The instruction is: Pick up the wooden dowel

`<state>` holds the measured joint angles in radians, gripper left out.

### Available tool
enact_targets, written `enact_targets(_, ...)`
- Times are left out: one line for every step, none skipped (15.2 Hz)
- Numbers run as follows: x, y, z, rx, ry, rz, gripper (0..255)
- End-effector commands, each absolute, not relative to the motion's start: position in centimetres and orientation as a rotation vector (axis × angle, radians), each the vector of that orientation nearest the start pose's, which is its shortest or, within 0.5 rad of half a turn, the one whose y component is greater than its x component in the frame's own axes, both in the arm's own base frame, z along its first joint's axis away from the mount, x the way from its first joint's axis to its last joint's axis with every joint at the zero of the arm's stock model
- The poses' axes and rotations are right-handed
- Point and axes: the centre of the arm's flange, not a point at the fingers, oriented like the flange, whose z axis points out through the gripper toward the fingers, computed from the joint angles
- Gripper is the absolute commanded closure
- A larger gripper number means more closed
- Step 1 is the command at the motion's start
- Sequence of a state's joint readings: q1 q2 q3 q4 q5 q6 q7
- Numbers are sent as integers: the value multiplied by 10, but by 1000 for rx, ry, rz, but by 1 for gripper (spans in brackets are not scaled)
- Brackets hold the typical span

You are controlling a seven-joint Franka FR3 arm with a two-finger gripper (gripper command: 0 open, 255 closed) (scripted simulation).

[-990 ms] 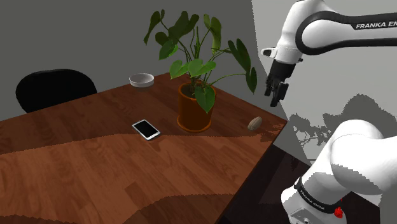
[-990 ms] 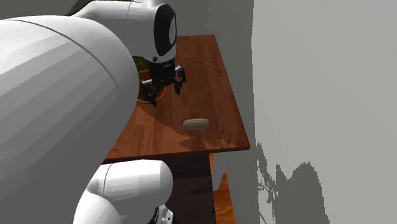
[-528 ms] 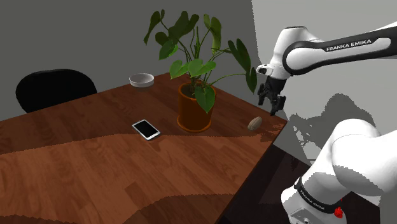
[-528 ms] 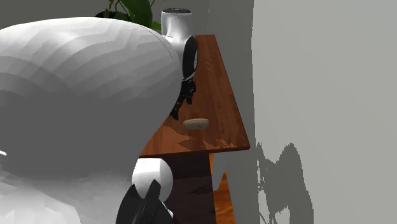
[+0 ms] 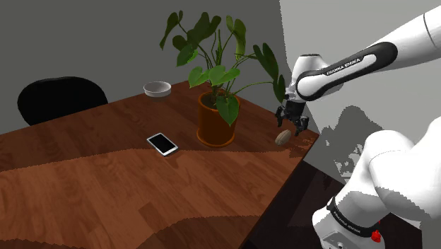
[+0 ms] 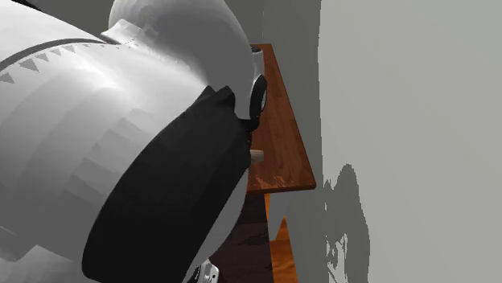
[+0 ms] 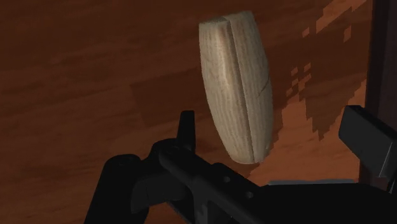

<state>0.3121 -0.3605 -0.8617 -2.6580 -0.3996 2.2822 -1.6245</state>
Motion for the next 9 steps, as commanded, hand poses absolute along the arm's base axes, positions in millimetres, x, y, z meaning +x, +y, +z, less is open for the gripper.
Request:
enact_targets(348,-203,296,-2277,-2056,95,0)
enact_targets(348,-203,291,-2277,-2056,95,0)
enact_targets(348,-203,286,-2277,-2056,95,0)
enact_targets(348,-203,280,-2277,-2056,95,0)
enact_targets(348,-203,275,-2277,-2056,95,0)
enact_targets(348,-203,270,-2277,-2056,95,0)
enact_targets(348,-203,265,-2277,-2056,95,0)
enact_targets(348,-203,256,-2277,-2056,95,0)
enact_targets(348,-203,256,-2277,-2056,95,0)
